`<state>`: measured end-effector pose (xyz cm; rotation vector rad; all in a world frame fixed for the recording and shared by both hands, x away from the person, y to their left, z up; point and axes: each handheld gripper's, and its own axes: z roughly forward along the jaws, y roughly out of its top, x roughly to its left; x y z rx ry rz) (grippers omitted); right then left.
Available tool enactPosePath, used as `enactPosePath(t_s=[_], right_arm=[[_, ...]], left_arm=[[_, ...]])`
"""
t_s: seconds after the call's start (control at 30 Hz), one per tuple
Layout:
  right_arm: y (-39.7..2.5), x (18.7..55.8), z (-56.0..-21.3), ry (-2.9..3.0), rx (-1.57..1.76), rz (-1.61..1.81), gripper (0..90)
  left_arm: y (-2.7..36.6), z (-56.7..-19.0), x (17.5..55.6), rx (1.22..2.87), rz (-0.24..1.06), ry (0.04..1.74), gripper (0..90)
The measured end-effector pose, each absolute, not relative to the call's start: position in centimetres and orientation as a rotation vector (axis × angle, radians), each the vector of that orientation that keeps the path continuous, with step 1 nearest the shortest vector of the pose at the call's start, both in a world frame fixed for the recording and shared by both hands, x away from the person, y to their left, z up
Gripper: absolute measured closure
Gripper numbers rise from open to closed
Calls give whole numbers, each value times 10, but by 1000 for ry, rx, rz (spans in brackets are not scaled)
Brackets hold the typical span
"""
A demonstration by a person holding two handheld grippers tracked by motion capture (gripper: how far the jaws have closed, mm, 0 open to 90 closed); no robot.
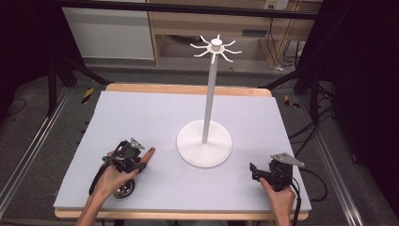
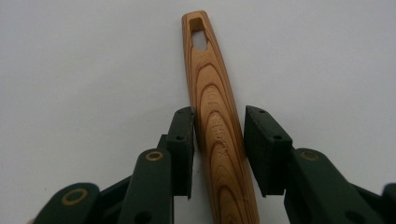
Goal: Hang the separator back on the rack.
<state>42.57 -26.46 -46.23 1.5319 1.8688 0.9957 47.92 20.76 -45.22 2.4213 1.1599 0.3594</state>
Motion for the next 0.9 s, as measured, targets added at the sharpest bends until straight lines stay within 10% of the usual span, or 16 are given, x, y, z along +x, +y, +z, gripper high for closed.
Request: enactPosePath(t_s=[0.9], right_arm=[[-264, 427, -464, 1884, 1548, 997, 79]], left_arm=[[204, -452, 486, 2426, 296, 1282, 672]])
